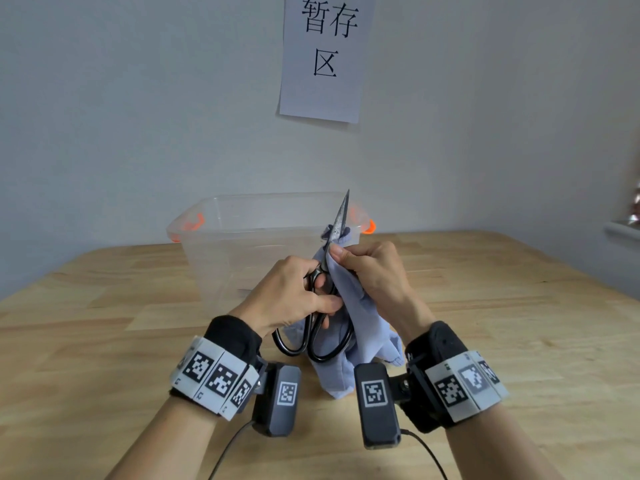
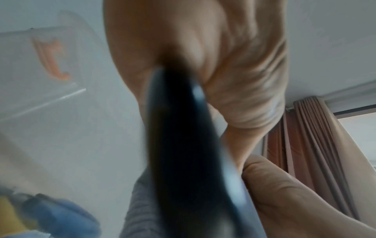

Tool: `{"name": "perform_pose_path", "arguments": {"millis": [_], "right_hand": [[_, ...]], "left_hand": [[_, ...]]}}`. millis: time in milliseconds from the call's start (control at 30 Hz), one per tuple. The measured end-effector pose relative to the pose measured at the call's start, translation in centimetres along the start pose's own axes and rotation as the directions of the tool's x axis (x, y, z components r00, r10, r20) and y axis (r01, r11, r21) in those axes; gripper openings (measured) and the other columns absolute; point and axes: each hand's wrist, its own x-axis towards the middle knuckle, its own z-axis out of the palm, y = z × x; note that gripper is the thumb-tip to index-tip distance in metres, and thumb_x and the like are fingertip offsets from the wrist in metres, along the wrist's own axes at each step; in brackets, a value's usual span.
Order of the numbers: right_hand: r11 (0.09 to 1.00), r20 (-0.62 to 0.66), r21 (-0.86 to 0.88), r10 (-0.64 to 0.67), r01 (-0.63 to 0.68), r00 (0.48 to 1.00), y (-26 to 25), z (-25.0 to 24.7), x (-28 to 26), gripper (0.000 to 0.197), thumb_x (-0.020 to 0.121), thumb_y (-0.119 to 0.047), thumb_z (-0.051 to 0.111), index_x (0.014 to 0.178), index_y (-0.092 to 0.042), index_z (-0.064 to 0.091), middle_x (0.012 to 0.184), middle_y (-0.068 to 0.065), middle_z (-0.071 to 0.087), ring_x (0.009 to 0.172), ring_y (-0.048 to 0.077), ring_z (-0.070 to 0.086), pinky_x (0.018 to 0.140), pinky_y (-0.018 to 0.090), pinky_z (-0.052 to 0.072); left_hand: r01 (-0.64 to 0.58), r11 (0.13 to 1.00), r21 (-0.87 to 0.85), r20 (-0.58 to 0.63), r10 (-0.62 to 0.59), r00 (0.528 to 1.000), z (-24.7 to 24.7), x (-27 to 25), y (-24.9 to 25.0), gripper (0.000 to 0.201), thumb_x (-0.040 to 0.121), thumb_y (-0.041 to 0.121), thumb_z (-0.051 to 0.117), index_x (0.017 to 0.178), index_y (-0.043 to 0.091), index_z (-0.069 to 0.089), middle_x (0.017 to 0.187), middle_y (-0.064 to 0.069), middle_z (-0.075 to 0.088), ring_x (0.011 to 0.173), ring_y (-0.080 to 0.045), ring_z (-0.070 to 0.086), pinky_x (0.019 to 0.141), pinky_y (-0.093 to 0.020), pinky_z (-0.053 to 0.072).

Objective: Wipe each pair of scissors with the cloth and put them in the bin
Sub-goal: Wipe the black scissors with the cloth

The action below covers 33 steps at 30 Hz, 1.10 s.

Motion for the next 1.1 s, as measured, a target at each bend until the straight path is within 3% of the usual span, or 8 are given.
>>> {"name": "perform_pose_path", "arguments": {"millis": [167,400,533,600,700,767,867,1100], "right_hand": [[1.0,-0.138,0.025,0.015,-0.012,0.99,0.2,0.6,0.3,0.035,0.092,-0.019,0.069,0.069,0.007,0.073,0.065,0.023,0.068,0.058,0.025,0.065,0.059,0.031,0.052],[0.988,-0.202,0.149,0.07,-0.04,0.977,0.0,1.3,0.1,0.037,0.093,-0.017,0.069,0.068,0.009,0.069,0.059,0.026,0.063,0.053,0.029,0.063,0.052,0.033,0.052],[0.976,-0.227,0.212,0.102,-0.053,0.969,0.6,1.3,0.3,0.046,0.09,-0.019,0.072,0.072,0.02,0.058,0.063,0.023,0.057,0.059,0.032,0.057,0.06,0.043,0.049],[0.973,-0.241,0.223,0.12,-0.065,0.963,0.5,1.3,0.3,0.044,0.09,-0.019,0.072,0.066,0.016,0.059,0.061,0.019,0.057,0.059,0.029,0.056,0.06,0.04,0.048],[0.968,-0.252,0.242,0.131,-0.069,0.959,0.5,1.0,0.3,0.048,0.093,-0.012,0.068,0.047,-0.008,0.058,0.045,0.004,0.052,0.044,0.015,0.052,0.048,0.022,0.043],[0.964,-0.251,0.258,0.133,-0.066,0.959,0.6,0.9,0.4,0.042,0.092,-0.013,0.07,0.052,-0.003,0.061,0.049,0.008,0.056,0.047,0.019,0.055,0.046,0.025,0.047],[0.959,-0.25,0.277,0.125,-0.053,0.96,0.6,1.0,0.6,0.045,0.089,-0.021,0.074,0.075,0.02,0.061,0.068,0.025,0.06,0.061,0.035,0.06,0.06,0.046,0.055],[0.957,-0.314,0.288,0.127,-0.033,0.941,0.4,0.7,0.5,0.03,0.091,-0.015,0.071,0.073,0.008,0.066,0.064,0.014,0.058,0.061,0.027,0.057,0.057,0.033,0.05]], "left_hand": [[-0.007,0.999,0.054,0.024,0.006,1.0,-0.2,-0.3,0.2,0.04,0.064,0.021,0.081,0.062,0.019,0.041,0.056,-0.008,0.059,0.062,-0.037,0.069,0.073,-0.06,0.055],[-0.032,0.997,0.066,0.046,0.029,0.999,-0.2,-0.1,0.0,0.043,0.075,0.005,0.081,0.066,0.013,0.04,0.051,0.001,0.06,0.061,-0.03,0.071,0.069,-0.05,0.055],[-0.028,0.997,0.078,0.065,0.023,0.998,0.0,-0.2,0.1,0.043,0.076,0.002,0.08,0.066,0.013,0.04,0.052,0.001,0.059,0.06,-0.029,0.071,0.063,-0.043,0.053],[-0.028,0.997,0.074,0.078,0.023,0.997,0.1,-0.2,0.1,0.043,0.077,0.002,0.08,0.067,0.013,0.039,0.053,-0.001,0.06,0.06,-0.03,0.071,0.061,-0.041,0.052],[-0.021,0.997,0.071,0.087,0.015,0.996,0.2,-0.2,0.2,0.043,0.078,0.002,0.079,0.068,0.012,0.039,0.052,0.002,0.061,0.058,-0.025,0.069,0.057,-0.027,0.047],[-0.019,0.999,0.049,0.104,0.014,0.994,0.3,-0.3,0.3,0.042,0.079,0.002,0.078,0.07,0.012,0.039,0.055,-0.002,0.064,0.059,-0.027,0.07,0.058,-0.027,0.048],[-0.022,0.999,0.026,0.133,0.018,0.991,0.5,-0.3,0.2,0.042,0.08,0.001,0.078,0.071,0.011,0.038,0.062,-0.014,0.066,0.06,-0.029,0.071,0.059,-0.027,0.049],[-0.027,0.999,0.02,0.162,0.023,0.987,0.9,-0.2,0.2,0.042,0.082,0.004,0.079,0.072,0.011,0.038,0.07,-0.025,0.067,0.062,-0.032,0.072,0.062,-0.034,0.051]]}}
